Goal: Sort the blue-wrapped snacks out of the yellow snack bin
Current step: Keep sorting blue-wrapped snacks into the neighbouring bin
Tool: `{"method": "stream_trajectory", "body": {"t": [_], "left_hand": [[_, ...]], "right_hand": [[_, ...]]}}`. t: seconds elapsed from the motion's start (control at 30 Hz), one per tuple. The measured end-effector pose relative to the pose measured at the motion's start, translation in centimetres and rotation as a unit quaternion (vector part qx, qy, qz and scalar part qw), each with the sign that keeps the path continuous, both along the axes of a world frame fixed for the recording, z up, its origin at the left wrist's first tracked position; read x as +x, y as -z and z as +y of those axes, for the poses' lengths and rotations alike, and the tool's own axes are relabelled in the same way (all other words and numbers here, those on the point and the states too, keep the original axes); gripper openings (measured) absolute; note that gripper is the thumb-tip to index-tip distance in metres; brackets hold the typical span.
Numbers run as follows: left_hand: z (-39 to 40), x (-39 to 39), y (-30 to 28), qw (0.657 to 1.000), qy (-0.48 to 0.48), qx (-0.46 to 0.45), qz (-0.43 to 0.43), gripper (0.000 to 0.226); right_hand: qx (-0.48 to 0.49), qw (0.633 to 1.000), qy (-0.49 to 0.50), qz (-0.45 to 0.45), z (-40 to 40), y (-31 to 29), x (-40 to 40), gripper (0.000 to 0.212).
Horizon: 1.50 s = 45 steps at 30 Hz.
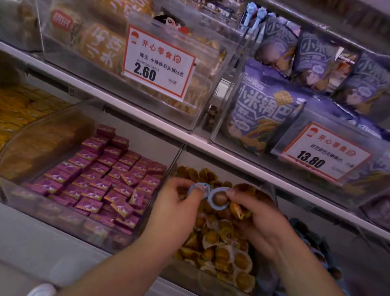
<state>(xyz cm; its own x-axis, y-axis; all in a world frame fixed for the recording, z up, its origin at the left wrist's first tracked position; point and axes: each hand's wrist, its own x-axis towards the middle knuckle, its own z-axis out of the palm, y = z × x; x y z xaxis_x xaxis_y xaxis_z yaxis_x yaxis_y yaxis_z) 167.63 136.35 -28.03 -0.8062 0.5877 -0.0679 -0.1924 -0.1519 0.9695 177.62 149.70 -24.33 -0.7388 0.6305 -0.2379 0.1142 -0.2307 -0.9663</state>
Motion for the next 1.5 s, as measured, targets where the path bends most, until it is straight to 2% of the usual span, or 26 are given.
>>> {"method": "stream_trajectory", "body": {"t": [0.03,0.07,0.1,0.13,0.23,0.3,0.33,0.4,0.5,0.53,0.57,0.6,0.63,0.7,0.77,0.83,0.87,0.93,1.03,1.07,1.1,1.17,1.27,1.33,1.43,1.5], "left_hand": [[0.3,0.3,-0.2,0.988,0.045,0.041,-0.140,0.014],[0.4,0.5,-0.5,0.965,0.082,0.070,-0.239,0.019],[0.5,0.5,-0.6,0.949,0.105,0.081,-0.285,0.024],[0.6,0.4,-0.6,0.947,0.116,0.078,-0.288,0.027],[0.5,0.0,-1.1,0.966,0.117,0.067,-0.221,0.025],[0.2,-0.7,-1.7,0.964,0.113,0.093,-0.224,0.018],[0.0,-1.2,-1.9,0.961,0.107,0.116,-0.228,0.017],[-0.5,-2.2,-2.0,0.966,0.093,0.139,-0.195,0.017],[-1.1,-3.2,-1.7,0.989,0.084,0.097,-0.073,0.017],[-1.1,-3.4,-1.5,0.993,0.079,0.081,-0.045,0.018],[-1.2,-3.6,-1.3,0.994,0.075,0.071,-0.029,0.018],[-1.3,-3.8,-1.2,0.995,0.070,0.069,-0.022,0.018],[-1.4,-4.0,-1.2,0.995,0.065,0.075,-0.021,0.019],[-1.5,-4.2,-1.2,0.993,0.064,0.091,-0.026,0.020],[-1.6,-4.1,-1.2,0.993,0.072,0.092,-0.028,0.021],[-1.8,-4.0,-1.2,0.992,0.078,0.093,-0.029,0.022],[-1.8,-4.1,-1.2,0.992,0.081,0.095,-0.030,0.021],[-2.0,-4.2,-1.2,0.990,0.086,0.105,-0.033,0.016],[-2.0,-4.3,-1.4,0.988,0.099,0.111,-0.036,0.014],[-2.0,-4.2,-1.5,0.988,0.104,0.111,-0.033,0.014],[-2.0,-4.2,-1.5,0.987,0.109,0.110,-0.028,0.015],[-2.0,-4.1,-1.7,0.987,0.116,0.113,-0.020,0.016],[-2.0,-4.0,-1.7,0.986,0.117,0.116,-0.011,0.015],[-2.0,-3.9,-1.6,0.986,0.118,0.115,-0.005,0.015],[-2.0,-4.0,-1.4,0.986,0.121,0.111,0.004,0.015],[-2.0,-4.1,-1.3,0.986,0.123,0.109,0.008,0.014]], "right_hand": [[0.041,0.999,-0.003,-0.011,0.0,0.2,0.2,0.008],[0.079,0.997,-0.005,-0.023,-0.3,0.3,0.3,0.008],[0.107,0.994,-0.006,-0.028,-0.4,0.6,0.4,0.012],[0.116,0.993,-0.008,-0.025,-0.6,0.8,0.4,0.019],[0.124,0.992,-0.015,-0.006,-0.8,0.8,0.6,0.037],[0.188,0.982,-0.003,-0.013,-0.4,0.7,0.9,0.028],[0.254,0.966,0.002,-0.040,0.1,0.7,1.0,0.021],[0.406,0.899,-0.040,-0.160,1.1,1.0,1.3,0.018],[0.520,0.734,-0.184,-0.396,1.9,2.3,1.5,0.050],[0.550,0.683,-0.203,-0.436,1.7,2.7,1.4,0.061],[0.590,0.649,-0.208,-0.433,1.5,3.3,1.1,0.067],[0.635,0.631,-0.210,-0.394,1.1,3.8,0.7,0.067],[0.667,0.623,-0.222,-0.343,0.7,4.2,0.1,0.063],[0.654,0.631,-0.283,-0.307,-0.4,5.0,-1.3,0.055],[0.611,0.624,-0.338,-0.352,-1.0,5.8,-2.8,0.048],[0.605,0.606,-0.351,-0.379,-0.7,6.3,-3.9,0.040],[0.599,0.610,-0.352,-0.380,-0.4,6.2,-4.1,0.037],[0.586,0.642,-0.341,-0.359,0.5,5.7,-4.3,0.034],[0.594,0.714,-0.240,-0.281,2.0,4.5,-4.4,0.034],[0.607,0.715,-0.220,-0.268,2.2,4.5,-4.6,0.033],[0.621,0.702,-0.222,-0.269,2.1,4.7,-4.8,0.032],[0.644,0.654,-0.260,-0.301,1.2,5.8,-5.5,0.035],[0.679,0.586,-0.263,-0.355,0.0,7.7,-6.5,0.053],[0.692,0.583,-0.243,-0.351,-0.1,8.4,-6.8,0.052],[0.674,0.617,-0.218,-0.344,-0.1,9.3,-6.5,0.047],[0.668,0.625,-0.210,-0.344,-0.1,9.6,-6.3,0.040]]}}
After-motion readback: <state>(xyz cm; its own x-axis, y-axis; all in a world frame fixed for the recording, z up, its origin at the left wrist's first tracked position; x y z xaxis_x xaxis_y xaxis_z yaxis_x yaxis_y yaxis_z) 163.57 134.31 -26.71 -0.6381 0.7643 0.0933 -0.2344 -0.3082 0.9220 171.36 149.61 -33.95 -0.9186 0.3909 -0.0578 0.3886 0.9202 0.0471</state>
